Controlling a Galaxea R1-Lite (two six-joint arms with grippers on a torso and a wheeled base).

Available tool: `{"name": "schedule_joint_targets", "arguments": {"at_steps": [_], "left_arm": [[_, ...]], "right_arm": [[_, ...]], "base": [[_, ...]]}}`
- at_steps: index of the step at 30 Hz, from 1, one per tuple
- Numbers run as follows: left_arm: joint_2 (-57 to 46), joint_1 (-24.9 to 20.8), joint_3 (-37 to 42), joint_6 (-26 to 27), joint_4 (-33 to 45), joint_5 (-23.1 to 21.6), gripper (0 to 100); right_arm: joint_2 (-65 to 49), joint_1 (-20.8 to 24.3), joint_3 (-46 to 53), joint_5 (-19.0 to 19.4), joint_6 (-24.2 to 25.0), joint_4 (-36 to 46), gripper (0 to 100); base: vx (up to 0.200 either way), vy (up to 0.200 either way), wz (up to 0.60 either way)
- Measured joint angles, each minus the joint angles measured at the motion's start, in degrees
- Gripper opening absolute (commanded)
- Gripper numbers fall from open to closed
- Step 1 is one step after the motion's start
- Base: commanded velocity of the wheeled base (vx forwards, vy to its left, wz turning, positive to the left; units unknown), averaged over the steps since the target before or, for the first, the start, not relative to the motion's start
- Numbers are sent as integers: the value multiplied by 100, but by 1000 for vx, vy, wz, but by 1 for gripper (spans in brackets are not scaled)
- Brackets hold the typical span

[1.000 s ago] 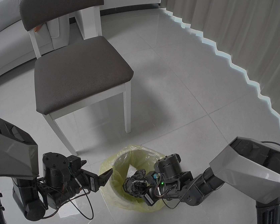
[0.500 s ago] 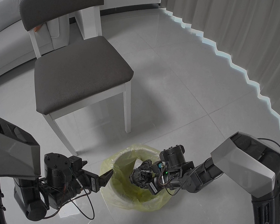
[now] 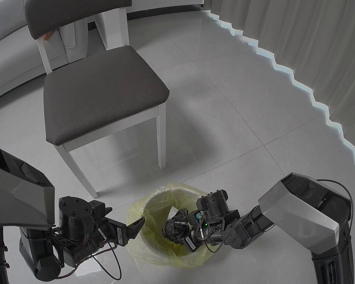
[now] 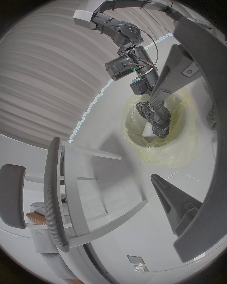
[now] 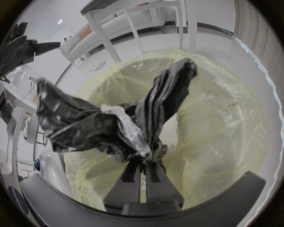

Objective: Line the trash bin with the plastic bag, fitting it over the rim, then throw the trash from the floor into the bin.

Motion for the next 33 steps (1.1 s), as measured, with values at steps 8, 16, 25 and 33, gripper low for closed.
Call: {"name": "schedule_joint_targets", "arguments": {"at_steps": [8, 16, 25, 33], "left_arm": [[77, -17, -55, 0, 2, 1, 100], [210, -9, -185, 41, -2, 0, 100], [535, -13, -419, 46, 2, 6, 100], [621, -30, -389, 44, 0, 15, 100]], "right_arm": [[12, 6, 7, 9, 11, 57, 100], [-239, -35, 96, 11, 46, 60, 100], [-532, -57, 304, 55, 49, 49, 100], [-510, 179, 468, -145, -233, -101, 100]], "base": [[0, 0, 0], [0, 0, 0], [0, 0, 0], [0, 0, 0]]}}
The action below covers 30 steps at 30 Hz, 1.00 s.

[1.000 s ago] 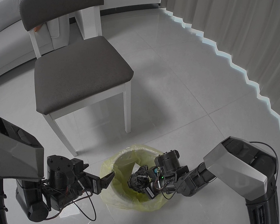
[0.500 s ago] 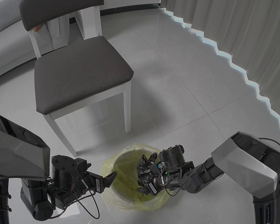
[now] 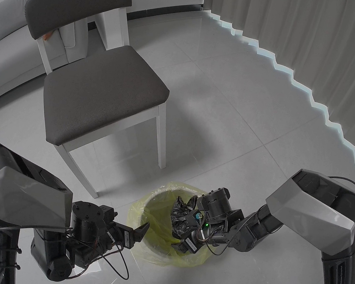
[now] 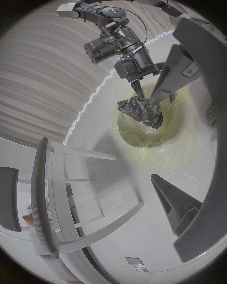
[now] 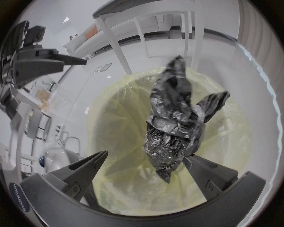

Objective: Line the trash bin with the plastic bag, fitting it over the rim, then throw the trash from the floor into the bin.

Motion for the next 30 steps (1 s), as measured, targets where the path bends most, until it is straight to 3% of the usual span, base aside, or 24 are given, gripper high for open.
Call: {"name": "schedule_joint_targets", "arguments": {"at_steps": [5, 9, 12, 19, 22, 26, 30], "left_arm": [[24, -13, -13, 6, -2, 5, 100], [38, -24, -24, 9, 0, 5, 100], [44, -35, -24, 13, 0, 2, 100], [46, -57, -28, 16, 0, 5, 100], [46, -74, -28, 16, 0, 5, 100], [44, -79, -24, 16, 0, 5, 100], [44, -93, -17, 16, 0, 9, 100]], "right_arm": [[89, 85, 67, -1111, -662, -534, 100], [127, 129, 124, -1373, -728, -695, 100], [111, 151, 152, -1058, -395, -622, 100], [-133, 257, 254, 886, 1033, -371, 100], [-271, 304, 279, 1314, 1674, -299, 100], [-352, 325, 301, 1134, 1847, -261, 100], [-372, 323, 341, 457, 1339, -336, 100]], "base": [[0, 0, 0], [0, 0, 0], [0, 0, 0], [0, 0, 0], [0, 0, 0], [0, 0, 0], [0, 0, 0]]}}
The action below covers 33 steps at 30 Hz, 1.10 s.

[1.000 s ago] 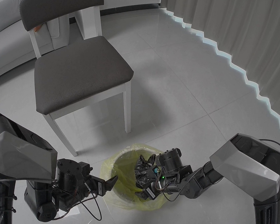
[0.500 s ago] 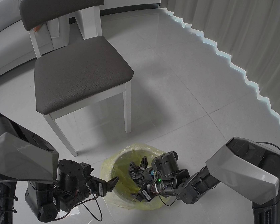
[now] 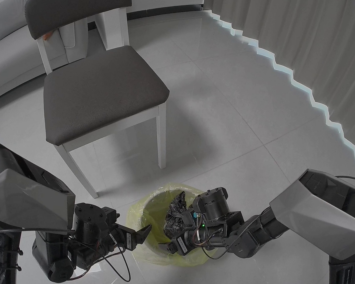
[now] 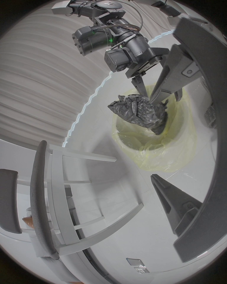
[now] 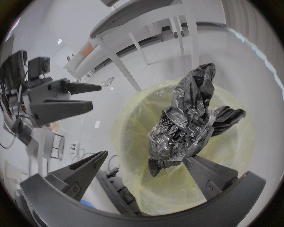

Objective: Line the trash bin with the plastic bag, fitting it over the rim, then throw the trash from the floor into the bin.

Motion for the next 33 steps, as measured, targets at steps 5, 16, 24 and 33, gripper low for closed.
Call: {"name": "schedule_joint_targets", "arguments": {"at_steps": [5, 16, 24, 33], "left_arm": [[-6, -20, 6, -11, 0, 21, 100], [-17, -45, 6, -24, 0, 56, 100], [-22, -50, 6, -35, 0, 62, 100], [-22, -63, -2, -45, 0, 68, 100]], "right_arm": [[-119, 107, 34, -6, -74, 68, 100], [17, 33, -115, -1465, -1387, -230, 100], [289, 20, -206, -1821, -2050, -321, 100], [193, 61, -195, -1398, -1037, 322, 100]], "base": [[0, 0, 0], [0, 0, 0], [0, 0, 0], [0, 0, 0]]}}
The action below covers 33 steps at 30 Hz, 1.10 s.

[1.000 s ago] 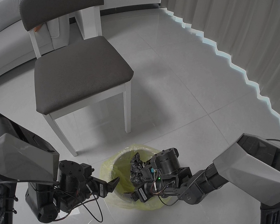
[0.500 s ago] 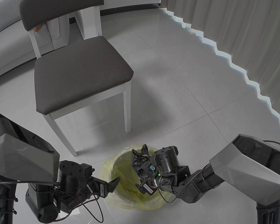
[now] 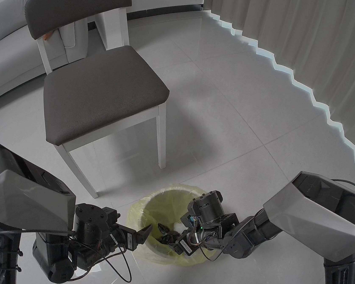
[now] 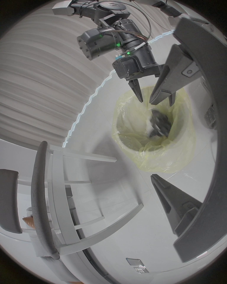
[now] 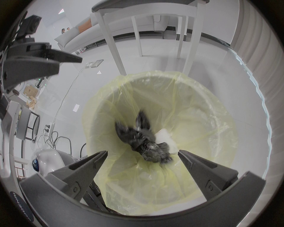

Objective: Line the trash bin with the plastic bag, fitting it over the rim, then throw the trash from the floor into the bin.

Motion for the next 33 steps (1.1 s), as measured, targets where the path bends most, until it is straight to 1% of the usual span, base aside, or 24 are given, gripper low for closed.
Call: {"name": "schedule_joint_targets", "arguments": {"at_steps": [8, 11, 13, 17, 25, 28, 33], "left_arm": [[-11, -20, 5, -9, 0, -1, 100], [-2, -11, 5, -6, 0, -1, 100], [22, 5, -17, -6, -2, -1, 100], [179, 126, -102, 16, 0, 29, 100], [631, 794, -546, 89, -2, 73, 100], [866, 928, -789, 213, 2, 71, 100], [1257, 1044, -1176, 402, 0, 57, 100]], "right_arm": [[-249, 16, -9, 78, 22, 15, 100], [-356, -39, 26, 12, 52, 39, 100], [-402, -150, 57, -43, 51, 39, 100], [-490, -516, 184, -133, 24, 30, 100], [-811, -1330, 764, -73, -38, -35, 100], [-942, -1538, 946, -13, -41, -104, 100], [-1095, -1720, 1204, 22, -52, -229, 100]], "base": [[0, 0, 0], [0, 0, 0], [0, 0, 0], [0, 0, 0], [0, 0, 0], [0, 0, 0], [0, 0, 0]]}}
